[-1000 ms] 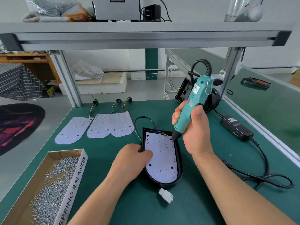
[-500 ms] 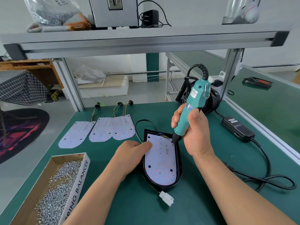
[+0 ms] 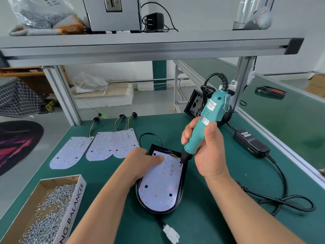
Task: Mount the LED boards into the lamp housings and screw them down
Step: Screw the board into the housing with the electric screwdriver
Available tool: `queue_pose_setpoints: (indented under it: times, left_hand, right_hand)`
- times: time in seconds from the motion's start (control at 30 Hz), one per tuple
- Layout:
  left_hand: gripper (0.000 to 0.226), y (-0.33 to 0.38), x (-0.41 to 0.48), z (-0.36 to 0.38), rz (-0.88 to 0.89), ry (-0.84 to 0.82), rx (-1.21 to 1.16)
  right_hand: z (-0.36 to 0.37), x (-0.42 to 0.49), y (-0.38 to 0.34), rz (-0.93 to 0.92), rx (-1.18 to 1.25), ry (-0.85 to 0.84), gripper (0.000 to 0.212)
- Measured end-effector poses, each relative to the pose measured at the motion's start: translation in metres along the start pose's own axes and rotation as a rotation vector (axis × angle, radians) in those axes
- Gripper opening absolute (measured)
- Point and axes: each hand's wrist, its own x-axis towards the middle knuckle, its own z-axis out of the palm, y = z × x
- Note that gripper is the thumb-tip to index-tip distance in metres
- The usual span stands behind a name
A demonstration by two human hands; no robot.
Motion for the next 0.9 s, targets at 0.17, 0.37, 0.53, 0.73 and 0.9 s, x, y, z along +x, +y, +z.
queue_pose_setpoints:
  times: [0.17,0.37,0.53,0.73,0.9]
  left_hand:
    - [0.052,-0.003,-0.001,0.003,0.010,0.012,-0.005]
    - [0.048,-0.005,0.000,0.003,0.016,0.004,0.013]
    - [0.049,-0.006,0.001,0.002,0.013,-0.003,0.026]
    - [0.047,-0.005,0.000,0.002,0.008,-0.012,0.020]
    - [0.048,-0.002,-0.004,0.001,-0.002,-0.006,0.032]
  right_hand:
    - [0.002,-0.003,-0.001,0.012,0.006,-0.023,0.075]
    - [0.004,-0.003,-0.001,0.032,0.009,-0.046,0.080]
    - [0.006,-0.004,0.001,0.033,0.006,-0.045,0.082]
    - [0.008,-0.003,0.002,0.048,0.018,-0.067,0.076]
    - [0.010,-0.003,0.005,0.038,0.012,-0.088,0.073]
